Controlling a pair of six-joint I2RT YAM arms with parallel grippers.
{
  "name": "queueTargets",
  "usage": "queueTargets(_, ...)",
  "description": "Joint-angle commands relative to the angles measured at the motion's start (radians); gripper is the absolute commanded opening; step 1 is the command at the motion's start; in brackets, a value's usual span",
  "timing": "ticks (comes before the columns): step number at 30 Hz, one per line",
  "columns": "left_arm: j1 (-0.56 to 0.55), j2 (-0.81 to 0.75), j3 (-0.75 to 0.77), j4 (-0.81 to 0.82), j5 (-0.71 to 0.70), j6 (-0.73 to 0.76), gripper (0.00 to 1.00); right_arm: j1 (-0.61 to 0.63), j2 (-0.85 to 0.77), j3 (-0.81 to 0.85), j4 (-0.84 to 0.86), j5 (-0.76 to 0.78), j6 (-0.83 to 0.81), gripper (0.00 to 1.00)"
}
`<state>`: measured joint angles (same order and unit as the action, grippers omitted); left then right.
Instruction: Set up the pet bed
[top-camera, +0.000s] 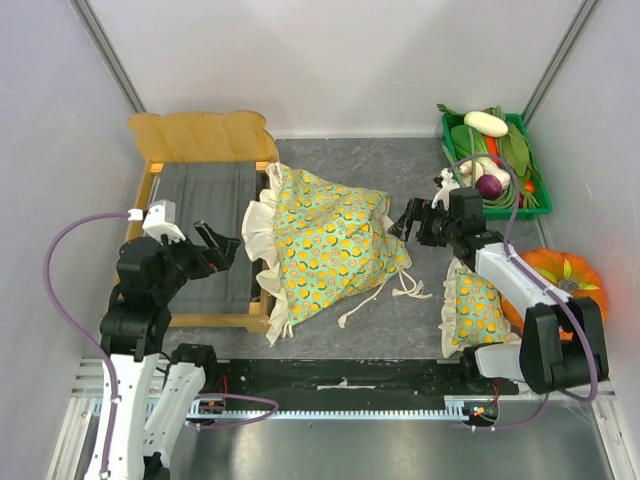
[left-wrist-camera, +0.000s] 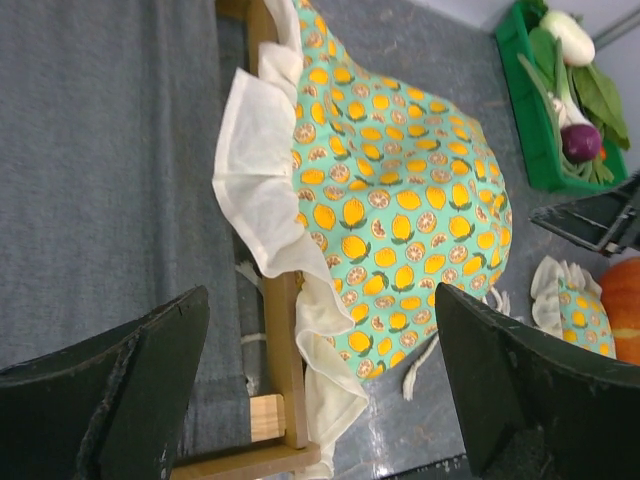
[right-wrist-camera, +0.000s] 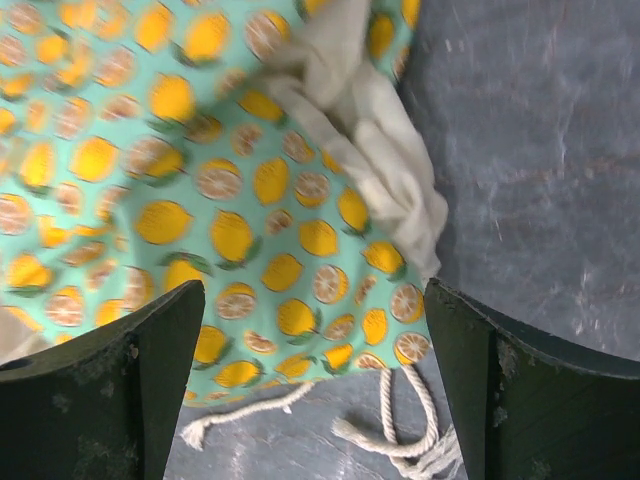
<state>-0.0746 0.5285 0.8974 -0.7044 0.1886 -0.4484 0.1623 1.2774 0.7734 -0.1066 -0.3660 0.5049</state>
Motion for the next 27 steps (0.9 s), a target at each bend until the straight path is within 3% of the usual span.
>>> queueTargets(1,-0.001,0.033,0.000,-0.016,0.098,0.014,0.99,0.005,0.062,-0.062,-0.024,0.018,0.017,0.98)
queueTargets(5,0.001,0.022,0.001,-0.021,0.094,0.019,0.99,0.005,0.097,-0.097,-0.010,0.029,-0.005,0.98)
queueTargets(10,-0.001,0.002,-0.009,-0.036,0.078,0.022,0.99,0.006,0.200,-0.146,0.145,-0.100,0.003,0.96)
queueTargets(13,0.001,-0.015,-0.014,-0.049,0.069,0.028,0.99,0.005,0.267,-0.171,0.254,-0.161,0.047,0.84)
queueTargets(14,-0.001,-0.018,-0.015,-0.053,0.058,0.030,0.99,0.006,0.278,-0.175,0.280,-0.195,0.058,0.74)
queueTargets(15,-0.001,-0.022,-0.018,-0.061,0.054,0.034,0.99,0.008,0.287,-0.174,0.297,-0.197,0.070,0.74)
queueTargets(16,-0.001,-0.027,-0.020,-0.064,0.048,0.036,0.99,0.006,0.292,-0.174,0.303,-0.205,0.075,0.65)
queueTargets(17,-0.001,-0.031,-0.018,-0.070,0.038,0.034,0.99,0.006,0.284,-0.172,0.308,-0.241,0.075,0.39)
queueTargets(19,-0.001,-0.039,-0.015,-0.073,0.040,0.036,0.99,0.006,0.226,-0.168,0.314,-0.274,0.098,0.18)
queueTargets(20,-0.001,-0.041,-0.014,-0.075,0.031,0.034,0.99,0.006,0.196,-0.161,0.279,-0.287,0.103,0.00)
queueTargets(25,-0.001,-0.032,-0.005,-0.079,0.014,0.034,1.00,0.010,-0.141,-0.028,0.213,-0.358,0.233,0.00)
queueTargets(27,-0.001,-0.010,0.006,-0.078,0.008,0.019,1.00,0.008,-0.205,0.102,0.182,-0.335,0.265,0.00)
